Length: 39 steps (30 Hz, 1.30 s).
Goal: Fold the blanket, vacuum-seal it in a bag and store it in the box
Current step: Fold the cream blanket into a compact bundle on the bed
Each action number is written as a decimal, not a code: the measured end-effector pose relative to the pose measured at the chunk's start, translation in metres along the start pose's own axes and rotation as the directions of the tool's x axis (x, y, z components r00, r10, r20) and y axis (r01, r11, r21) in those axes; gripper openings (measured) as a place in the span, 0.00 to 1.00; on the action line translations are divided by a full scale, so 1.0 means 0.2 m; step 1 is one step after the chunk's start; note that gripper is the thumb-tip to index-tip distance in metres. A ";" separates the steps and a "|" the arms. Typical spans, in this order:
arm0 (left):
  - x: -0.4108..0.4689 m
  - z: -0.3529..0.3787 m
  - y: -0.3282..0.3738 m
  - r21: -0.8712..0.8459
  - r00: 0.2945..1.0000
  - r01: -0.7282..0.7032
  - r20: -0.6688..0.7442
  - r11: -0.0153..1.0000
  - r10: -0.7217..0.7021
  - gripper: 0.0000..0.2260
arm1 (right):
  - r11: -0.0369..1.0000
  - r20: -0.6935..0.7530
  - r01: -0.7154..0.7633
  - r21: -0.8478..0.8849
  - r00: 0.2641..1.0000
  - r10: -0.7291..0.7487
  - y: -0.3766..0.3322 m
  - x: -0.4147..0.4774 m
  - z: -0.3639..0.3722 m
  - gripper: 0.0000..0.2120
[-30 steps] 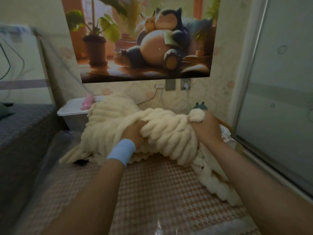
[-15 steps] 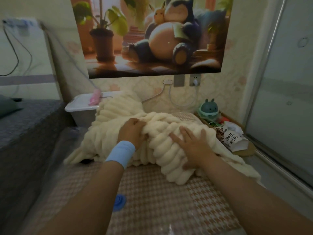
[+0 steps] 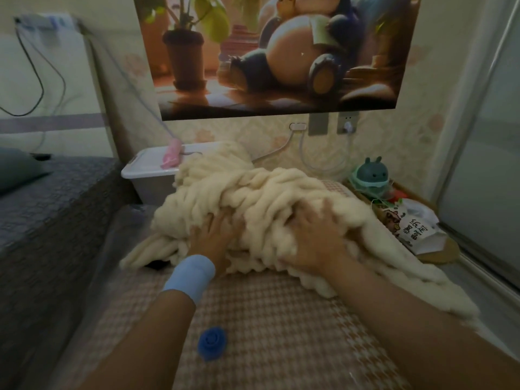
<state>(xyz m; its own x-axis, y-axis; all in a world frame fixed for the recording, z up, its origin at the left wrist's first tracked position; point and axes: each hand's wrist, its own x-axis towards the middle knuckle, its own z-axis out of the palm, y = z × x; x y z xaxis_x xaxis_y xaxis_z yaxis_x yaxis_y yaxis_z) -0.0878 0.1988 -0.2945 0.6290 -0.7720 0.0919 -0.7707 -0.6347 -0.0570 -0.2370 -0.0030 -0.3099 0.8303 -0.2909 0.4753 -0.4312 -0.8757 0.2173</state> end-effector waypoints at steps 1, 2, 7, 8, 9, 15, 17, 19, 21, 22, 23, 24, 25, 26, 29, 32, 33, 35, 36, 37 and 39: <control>0.03 0.01 -0.01 -0.003 0.999 -0.031 -0.029 1.000 0.031 0.41 | 0.983 0.030 -0.171 -0.061 0.984 0.173 0.04 0.05 -0.01 0.49; 0.07 0.00 -0.01 0.008 0.996 -0.059 -0.062 0.998 0.059 0.38 | 0.946 0.086 -0.297 -0.130 0.947 0.309 0.09 0.11 -0.04 0.47; 0.40 -0.07 -0.07 0.091 0.934 -0.204 -0.281 0.975 0.221 0.33 | 0.982 -0.187 -0.016 -0.190 0.982 -0.020 0.07 0.35 -0.08 0.24; 0.46 -0.10 -0.07 0.096 0.916 -0.232 -0.315 0.968 0.250 0.28 | 0.955 -0.251 0.242 -0.170 0.927 -0.279 0.03 0.34 0.00 0.21; 0.50 -0.13 -0.08 0.122 0.900 -0.245 -0.341 0.962 0.272 0.23 | 0.910 -0.173 0.414 -0.018 0.895 -0.411 0.00 0.31 0.04 0.22; 0.62 -0.37 -0.09 0.231 0.950 -0.062 -0.285 0.971 0.128 0.16 | 0.989 0.129 0.129 -0.065 0.984 -0.120 0.13 0.41 0.09 0.30; 0.62 -0.48 -0.09 0.038 0.939 -0.004 -0.343 0.999 0.017 0.15 | 0.999 0.058 0.022 -0.034 0.998 -0.020 0.18 0.50 -0.01 0.14; 0.62 -0.62 -0.10 -0.184 0.912 0.025 -0.399 0.983 -0.098 0.13 | 0.990 0.038 -0.103 0.096 0.994 0.099 0.26 0.58 -0.15 0.12; 0.58 -0.78 -0.09 -0.388 0.844 -0.016 -0.500 0.921 -0.196 0.11 | 0.985 -0.060 -0.126 0.116 0.989 0.134 0.33 0.62 -0.27 0.12; 0.53 -0.89 -0.08 -0.488 0.805 -0.055 -0.537 0.871 -0.250 0.10 | 0.987 -0.149 -0.129 0.092 0.979 0.141 0.37 0.62 -0.38 0.11; 0.49 -0.98 -0.07 -0.588 0.773 -0.080 -0.546 0.805 -0.323 0.10 | 0.988 -0.217 -0.140 0.067 0.964 0.151 0.40 0.62 -0.45 0.10; 0.45 -1.05 -0.06 -0.677 0.741 -0.074 -0.529 0.732 -0.414 0.11 | 0.985 -0.279 -0.164 0.052 0.945 0.172 0.42 0.62 -0.52 0.10; 0.41 -1.12 -0.07 -0.737 0.706 -0.075 -0.515 0.671 -0.486 0.13 | 0.981 -0.349 -0.191 0.038 0.917 0.192 0.44 0.61 -0.58 0.09; 0.37 -1.17 -0.07 -0.776 0.686 -0.077 -0.497 0.626 -0.532 0.14 | 0.975 -0.421 -0.219 0.027 0.882 0.210 0.45 0.59 -0.63 0.08; 0.23 -1.19 -0.06 -0.778 0.736 -0.045 -0.450 0.627 -0.506 0.15 | 0.937 -0.382 -0.281 0.205 0.859 0.341 0.43 0.48 -0.72 0.07; 0.11 -0.99 -0.02 -0.748 0.903 0.072 -0.231 0.659 -0.361 0.19 | 0.857 0.016 -0.382 0.347 0.916 0.402 0.34 0.33 -0.64 0.14; 0.06 -0.88 0.00 -0.696 0.945 0.148 -0.110 0.703 -0.308 0.23 | 0.855 0.173 -0.367 0.366 0.930 0.325 0.30 0.27 -0.59 0.16; -0.04 -0.66 0.01 -0.470 0.962 0.272 0.103 0.840 -0.254 0.33 | 0.845 0.478 -0.333 0.417 0.872 0.108 0.18 0.12 -0.51 0.21; -0.08 -0.56 0.02 -0.371 0.956 0.294 0.137 0.881 -0.261 0.37 | 0.839 0.580 -0.324 0.437 0.814 0.012 0.13 0.05 -0.46 0.24; -0.14 -0.47 0.02 -0.323 0.955 0.297 0.113 0.899 -0.275 0.38 | 0.837 0.629 -0.310 0.451 0.776 -0.051 0.08 -0.01 -0.41 0.27; -0.25 -0.36 0.09 -0.328 0.974 0.153 -0.109 0.932 -0.198 0.28 | 0.829 0.615 -0.276 0.487 0.782 -0.101 0.01 -0.12 -0.32 0.31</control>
<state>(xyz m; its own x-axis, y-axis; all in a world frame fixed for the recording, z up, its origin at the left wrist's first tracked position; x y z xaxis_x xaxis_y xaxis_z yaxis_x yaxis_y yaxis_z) -0.1403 0.2277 -0.2292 0.7540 -0.6226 0.2094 -0.6561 -0.6980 0.2870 -0.2815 0.0265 -0.2665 0.9100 -0.3759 -0.1748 -0.4145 -0.8331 -0.3662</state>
